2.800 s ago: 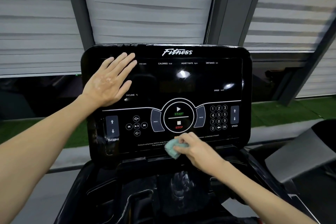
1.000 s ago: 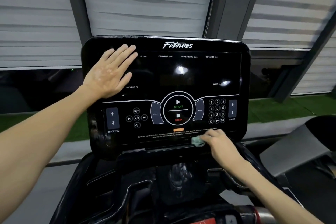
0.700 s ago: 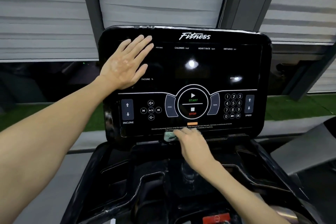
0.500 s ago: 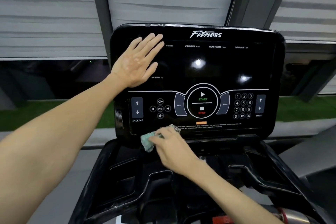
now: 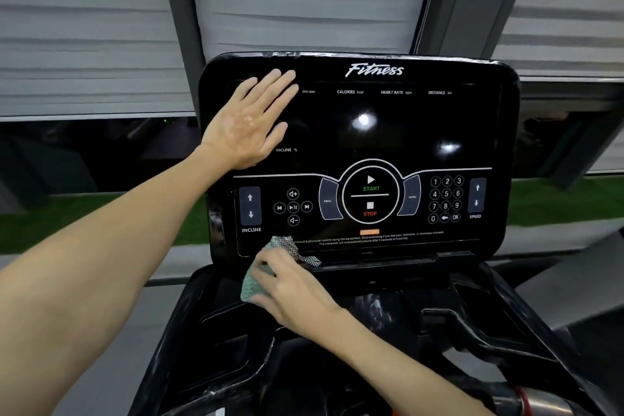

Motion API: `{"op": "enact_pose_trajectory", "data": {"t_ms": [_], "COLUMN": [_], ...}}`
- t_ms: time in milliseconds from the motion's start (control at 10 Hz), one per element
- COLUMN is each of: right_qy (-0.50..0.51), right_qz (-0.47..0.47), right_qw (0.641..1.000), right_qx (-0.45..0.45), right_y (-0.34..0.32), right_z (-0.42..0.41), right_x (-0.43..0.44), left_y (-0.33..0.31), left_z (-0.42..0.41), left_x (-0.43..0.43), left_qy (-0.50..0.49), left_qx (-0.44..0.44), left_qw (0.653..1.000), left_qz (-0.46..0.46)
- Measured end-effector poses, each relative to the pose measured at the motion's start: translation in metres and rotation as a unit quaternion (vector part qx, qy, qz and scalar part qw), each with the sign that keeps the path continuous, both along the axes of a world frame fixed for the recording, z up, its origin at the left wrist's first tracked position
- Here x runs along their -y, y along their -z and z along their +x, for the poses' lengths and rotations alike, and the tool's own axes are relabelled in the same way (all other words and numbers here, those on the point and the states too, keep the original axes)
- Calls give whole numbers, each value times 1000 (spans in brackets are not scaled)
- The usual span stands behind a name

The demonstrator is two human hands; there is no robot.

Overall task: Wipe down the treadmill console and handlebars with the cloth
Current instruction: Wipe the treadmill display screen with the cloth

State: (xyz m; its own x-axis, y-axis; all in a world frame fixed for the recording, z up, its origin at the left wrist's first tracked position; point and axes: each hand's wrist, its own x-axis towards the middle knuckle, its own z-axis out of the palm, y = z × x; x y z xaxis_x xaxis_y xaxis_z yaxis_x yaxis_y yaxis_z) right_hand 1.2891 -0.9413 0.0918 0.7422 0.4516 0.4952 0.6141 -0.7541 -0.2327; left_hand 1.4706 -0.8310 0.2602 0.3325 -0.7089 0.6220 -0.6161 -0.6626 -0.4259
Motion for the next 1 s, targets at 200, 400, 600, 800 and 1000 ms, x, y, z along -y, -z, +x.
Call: {"op": "enact_pose_trajectory", "data": {"t_ms": [200, 400, 600, 800, 1000], "right_qy": [-14, -29, 36, 0, -74], "right_qz": [-6, -12, -31, -23, -37], "right_qw": [999, 998, 999, 998, 996], "right_qx": [30, 51, 26, 56, 45], "right_y": [16, 10, 1, 5, 10], "right_z": [10, 0, -35, -18, 7], "right_x": [6, 71, 160, 100, 61], "left_y": [-1, -2, 0, -1, -2], "left_z": [0, -1, 0, -1, -2], "left_x": [-1, 0, 1, 0, 0], "left_qy": [8, 10, 8, 7, 4], "left_qx": [-2, -3, 8, 4, -2], "left_qw": [1000, 1000, 1000, 1000, 1000], "left_qz": [0, 0, -6, -3, 3]}}
